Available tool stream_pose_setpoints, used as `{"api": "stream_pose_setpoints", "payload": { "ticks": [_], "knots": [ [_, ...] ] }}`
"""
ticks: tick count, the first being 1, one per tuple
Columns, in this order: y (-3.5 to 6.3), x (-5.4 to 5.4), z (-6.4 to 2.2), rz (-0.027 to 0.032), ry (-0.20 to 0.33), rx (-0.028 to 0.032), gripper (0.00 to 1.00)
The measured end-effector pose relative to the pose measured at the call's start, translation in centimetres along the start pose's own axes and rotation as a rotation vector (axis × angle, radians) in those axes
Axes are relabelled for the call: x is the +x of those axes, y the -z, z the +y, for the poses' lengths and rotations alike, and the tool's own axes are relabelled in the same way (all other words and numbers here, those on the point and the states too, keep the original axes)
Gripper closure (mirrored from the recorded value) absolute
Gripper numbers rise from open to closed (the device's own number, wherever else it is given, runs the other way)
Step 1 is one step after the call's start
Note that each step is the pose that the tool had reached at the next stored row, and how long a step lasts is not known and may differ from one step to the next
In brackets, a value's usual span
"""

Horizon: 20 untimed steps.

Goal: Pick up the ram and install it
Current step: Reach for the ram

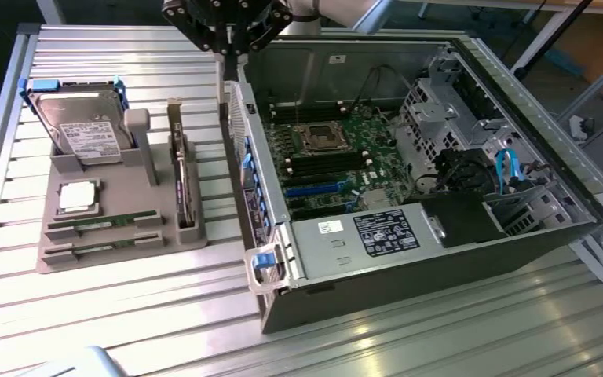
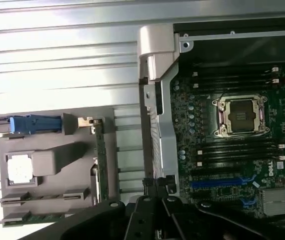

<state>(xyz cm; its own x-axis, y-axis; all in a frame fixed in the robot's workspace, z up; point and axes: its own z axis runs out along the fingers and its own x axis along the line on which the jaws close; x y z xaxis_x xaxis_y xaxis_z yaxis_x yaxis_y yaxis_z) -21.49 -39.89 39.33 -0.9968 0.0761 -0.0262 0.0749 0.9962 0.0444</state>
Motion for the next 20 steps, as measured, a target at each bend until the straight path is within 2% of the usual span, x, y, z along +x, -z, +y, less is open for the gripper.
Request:
{"api": "stream_pose_setpoints", "payload": {
  "ticks": [1, 7, 11, 20],
  "knots": [
    [0.02, 0.8, -0.06, -0.0001, 0.000, -0.0001, 0.90],
    [0.11, 4.0, -0.30, -0.0003, 0.000, -0.0001, 0.90],
    [0.21, 6.9, -0.52, -0.0012, 0.000, 0.0000, 0.90],
    [0.33, 11.3, -0.85, -0.0033, 0.000, -0.0002, 0.90]
  ]
}}
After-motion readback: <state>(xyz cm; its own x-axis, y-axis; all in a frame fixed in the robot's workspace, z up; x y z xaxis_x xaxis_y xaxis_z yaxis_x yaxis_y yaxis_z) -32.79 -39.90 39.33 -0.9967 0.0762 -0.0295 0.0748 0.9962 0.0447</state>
